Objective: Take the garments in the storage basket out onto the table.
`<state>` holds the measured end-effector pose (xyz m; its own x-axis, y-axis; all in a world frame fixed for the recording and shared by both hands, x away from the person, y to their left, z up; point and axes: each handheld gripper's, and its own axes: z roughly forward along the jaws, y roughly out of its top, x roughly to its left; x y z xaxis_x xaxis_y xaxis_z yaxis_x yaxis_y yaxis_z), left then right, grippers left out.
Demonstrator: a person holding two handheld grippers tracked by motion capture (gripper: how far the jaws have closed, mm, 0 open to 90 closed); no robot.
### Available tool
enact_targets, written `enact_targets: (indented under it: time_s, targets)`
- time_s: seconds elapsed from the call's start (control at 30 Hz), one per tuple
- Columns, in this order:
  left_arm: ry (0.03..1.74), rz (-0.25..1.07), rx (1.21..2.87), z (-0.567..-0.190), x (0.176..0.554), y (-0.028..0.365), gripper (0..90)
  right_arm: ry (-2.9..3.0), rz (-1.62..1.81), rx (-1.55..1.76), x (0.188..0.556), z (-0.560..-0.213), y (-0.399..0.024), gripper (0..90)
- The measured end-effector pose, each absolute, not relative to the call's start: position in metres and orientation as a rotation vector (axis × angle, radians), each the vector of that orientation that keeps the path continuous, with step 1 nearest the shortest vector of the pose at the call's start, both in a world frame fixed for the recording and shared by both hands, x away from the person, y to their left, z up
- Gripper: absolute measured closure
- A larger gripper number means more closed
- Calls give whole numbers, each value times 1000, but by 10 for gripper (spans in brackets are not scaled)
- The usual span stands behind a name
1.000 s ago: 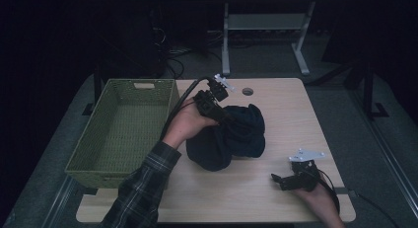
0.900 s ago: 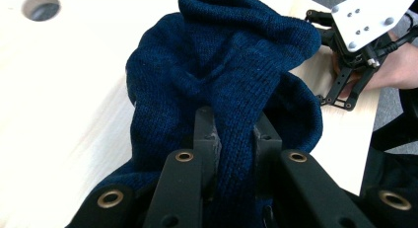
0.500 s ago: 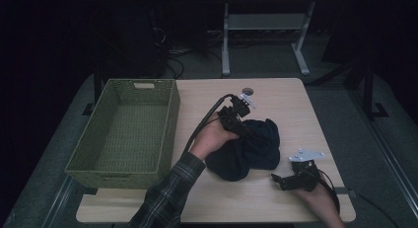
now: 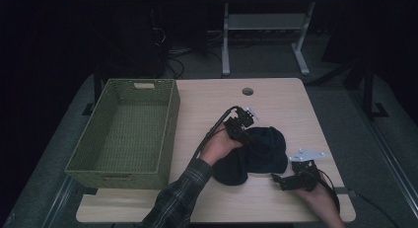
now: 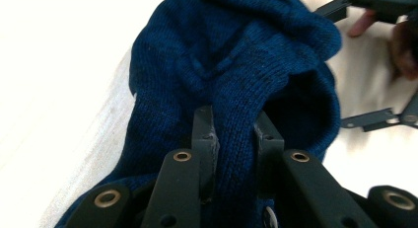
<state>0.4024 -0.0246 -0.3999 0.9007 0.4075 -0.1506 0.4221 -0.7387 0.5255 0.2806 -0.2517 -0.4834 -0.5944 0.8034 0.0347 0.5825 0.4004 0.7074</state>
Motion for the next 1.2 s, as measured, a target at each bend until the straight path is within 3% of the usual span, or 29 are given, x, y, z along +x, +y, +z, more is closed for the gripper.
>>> enact_targets:
  time_s: [0.1, 0.33, 0.53, 0.73, 1.0, 1.2]
  targets:
    - [607, -34, 2487, -402, 404, -23, 734, 2352, 999, 1216, 280, -483, -251, 19]
    - [582, 8, 2456, -383, 398, -12, 442, 2354, 993, 1213, 280, -483, -252, 18]
    - [587, 26, 2431, -365, 388, 6, 409, 2354, 993, 1212, 280, -483, -252, 19]
    - [595, 42, 2408, -359, 375, 32, 524, 2353, 994, 1212, 280, -483, -252, 19]
    - [653, 91, 2419, -374, 354, 61, 891, 2354, 993, 1211, 280, -483, -252, 19]
    - [688, 68, 2455, -400, 340, 69, 900, 2353, 993, 1211, 280, -483, -252, 19]
